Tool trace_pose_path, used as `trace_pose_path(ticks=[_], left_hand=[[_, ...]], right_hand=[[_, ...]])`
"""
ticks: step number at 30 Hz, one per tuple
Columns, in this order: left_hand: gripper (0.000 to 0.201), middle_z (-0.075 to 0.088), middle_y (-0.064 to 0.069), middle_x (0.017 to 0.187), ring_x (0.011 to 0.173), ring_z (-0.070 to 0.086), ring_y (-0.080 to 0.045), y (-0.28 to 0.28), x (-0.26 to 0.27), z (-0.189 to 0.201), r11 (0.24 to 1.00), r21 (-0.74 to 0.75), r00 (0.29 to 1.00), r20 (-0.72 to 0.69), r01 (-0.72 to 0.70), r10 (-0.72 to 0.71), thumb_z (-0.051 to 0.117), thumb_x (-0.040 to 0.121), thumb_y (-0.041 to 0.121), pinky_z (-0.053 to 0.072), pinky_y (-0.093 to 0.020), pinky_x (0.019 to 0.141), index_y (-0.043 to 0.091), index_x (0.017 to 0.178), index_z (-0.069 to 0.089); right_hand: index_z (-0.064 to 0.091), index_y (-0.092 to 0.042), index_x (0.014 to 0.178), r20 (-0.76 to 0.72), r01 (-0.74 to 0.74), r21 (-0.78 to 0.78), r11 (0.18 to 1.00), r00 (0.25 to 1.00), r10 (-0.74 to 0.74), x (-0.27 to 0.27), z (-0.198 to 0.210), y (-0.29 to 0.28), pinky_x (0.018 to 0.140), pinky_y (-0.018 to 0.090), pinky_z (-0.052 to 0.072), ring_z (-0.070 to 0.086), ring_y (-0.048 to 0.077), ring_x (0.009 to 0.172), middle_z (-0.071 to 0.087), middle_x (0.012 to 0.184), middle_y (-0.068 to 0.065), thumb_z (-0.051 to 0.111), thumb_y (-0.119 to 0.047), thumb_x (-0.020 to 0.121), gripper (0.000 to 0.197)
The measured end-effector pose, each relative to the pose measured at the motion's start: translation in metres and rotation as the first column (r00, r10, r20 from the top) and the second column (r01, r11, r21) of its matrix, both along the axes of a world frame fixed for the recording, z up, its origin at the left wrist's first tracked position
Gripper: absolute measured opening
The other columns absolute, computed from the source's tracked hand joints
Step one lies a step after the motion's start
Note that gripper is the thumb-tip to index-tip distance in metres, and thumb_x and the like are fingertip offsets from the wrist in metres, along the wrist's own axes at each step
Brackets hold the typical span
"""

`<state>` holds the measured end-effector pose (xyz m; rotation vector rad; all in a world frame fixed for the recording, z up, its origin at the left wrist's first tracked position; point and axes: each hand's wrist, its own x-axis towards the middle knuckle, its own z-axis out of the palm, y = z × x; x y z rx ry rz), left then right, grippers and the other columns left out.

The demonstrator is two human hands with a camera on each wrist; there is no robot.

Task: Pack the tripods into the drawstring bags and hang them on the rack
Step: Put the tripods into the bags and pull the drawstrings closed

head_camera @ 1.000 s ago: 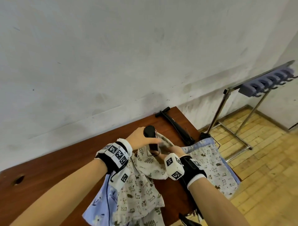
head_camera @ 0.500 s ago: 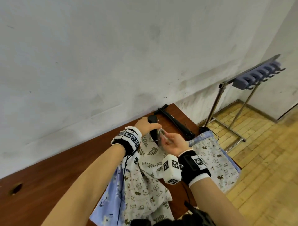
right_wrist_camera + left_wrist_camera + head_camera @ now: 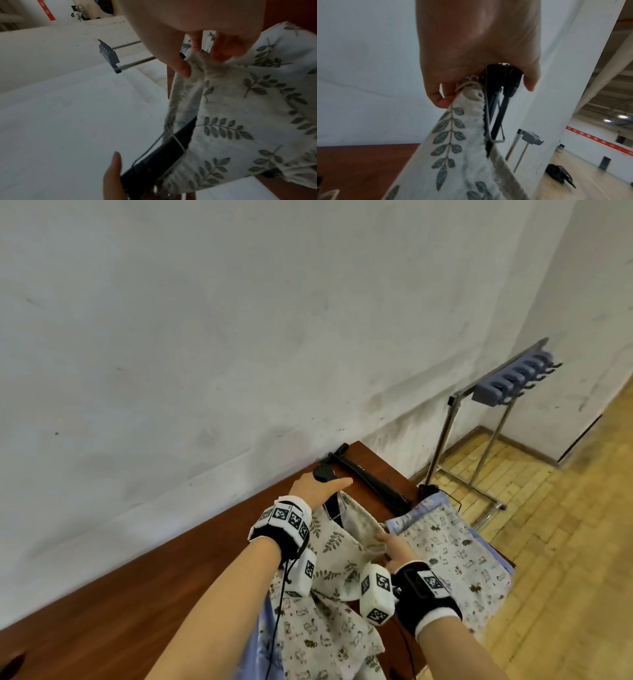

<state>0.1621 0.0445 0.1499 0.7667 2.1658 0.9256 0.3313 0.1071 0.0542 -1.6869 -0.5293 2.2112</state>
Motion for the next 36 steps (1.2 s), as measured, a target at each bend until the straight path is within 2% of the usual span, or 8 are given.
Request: trace_pose_path(ticks=[2,6,12,18,24,27,32,36], left_hand=[[0.110,0.066,-0.016,0.114,0.100,0.064,-0.031,0.000,0.004,-0.001,0.999,0.006,0.999,-0.011,-0.042,0.042,0.061,0.040,0.086,0.054,-0.040,0.086,0.007,0.117,0.061],[0.108,0.066,-0.006,0.113,0.099,0.062,-0.024,0.005,0.003,-0.007,0.995,-0.012,0.995,-0.031,-0.095,0.094,0.057,0.038,0.086,0.052,-0.035,0.085,0.015,0.119,0.060],[0.080,0.069,-0.004,0.095,0.083,0.064,-0.021,0.003,0.008,-0.006,0.998,-0.016,0.995,-0.080,-0.054,0.052,0.061,0.049,0.078,0.048,-0.028,0.067,0.015,0.098,0.067],[0.041,0.061,-0.002,0.075,0.073,0.058,-0.020,-0.001,0.004,0.005,0.977,0.151,0.988,-0.008,-0.148,0.151,0.072,0.075,0.047,0.048,-0.030,0.067,0.009,0.087,0.064],[0.059,0.057,-0.007,0.086,0.082,0.056,-0.025,-0.003,-0.004,0.024,0.880,0.238,0.909,0.174,-0.411,0.378,0.072,0.070,0.060,0.044,-0.030,0.076,0.006,0.082,0.052],[0.081,0.063,-0.014,0.105,0.102,0.061,-0.030,-0.002,-0.003,0.019,0.917,0.194,0.936,0.122,-0.348,0.330,0.071,0.065,0.067,0.049,-0.037,0.091,-0.001,0.105,0.057],[0.052,0.063,-0.004,0.073,0.085,0.066,-0.025,-0.006,0.002,0.004,0.962,0.234,0.990,0.004,-0.139,0.142,0.071,0.072,0.060,0.048,-0.029,0.069,0.010,0.069,0.060],[0.061,0.072,-0.003,0.089,0.088,0.068,-0.018,-0.014,0.005,-0.009,0.982,0.162,0.995,-0.016,0.098,-0.097,0.070,0.064,0.069,0.054,-0.032,0.078,0.014,0.090,0.072]], right_hand=[[0.045,-0.009,0.079,-0.015,-0.001,0.030,1.000,1.000,0.001,-0.006,-0.005,-0.016,0.033,0.020,0.040,0.046,0.018,0.051,0.054,0.069,0.010,0.047,-0.014,0.098,0.020],[0.043,-0.008,0.072,-0.112,0.064,0.008,0.998,0.992,-0.062,-0.007,-0.005,-0.033,0.037,0.016,0.040,0.049,0.015,0.046,0.051,0.041,0.003,0.043,-0.009,0.098,0.026],[0.069,-0.003,0.082,-0.406,0.041,0.010,0.999,0.913,-0.034,-0.009,0.043,-0.032,0.049,0.022,0.054,0.063,0.015,0.054,0.067,0.072,0.009,0.056,-0.005,0.092,0.017],[0.070,0.000,0.096,-0.438,-0.067,0.241,0.968,0.883,0.170,-0.002,0.081,-0.038,0.060,0.023,0.056,0.065,0.015,0.062,0.069,0.080,0.009,0.061,-0.009,0.089,0.015],[0.065,0.002,0.104,-0.348,-0.237,0.423,0.875,0.849,0.398,0.000,0.092,-0.046,0.067,0.031,0.059,0.065,0.021,0.070,0.066,0.092,0.018,0.066,-0.006,0.086,0.020],[0.064,-0.002,0.092,-0.271,-0.166,0.503,0.848,0.901,0.337,-0.004,0.094,-0.048,0.055,0.025,0.055,0.061,0.014,0.055,0.065,0.075,0.011,0.061,-0.007,0.091,0.006],[0.067,0.001,0.095,-0.285,-0.005,0.523,0.852,0.941,0.180,0.003,0.086,-0.042,0.060,0.028,0.057,0.065,0.018,0.064,0.070,0.081,0.012,0.057,-0.009,0.094,0.014],[0.063,0.012,0.100,-0.302,0.069,0.426,0.902,0.951,0.070,0.009,0.081,-0.037,0.050,0.015,0.052,0.062,0.013,0.057,0.061,0.084,0.017,0.054,0.007,0.092,0.013]])
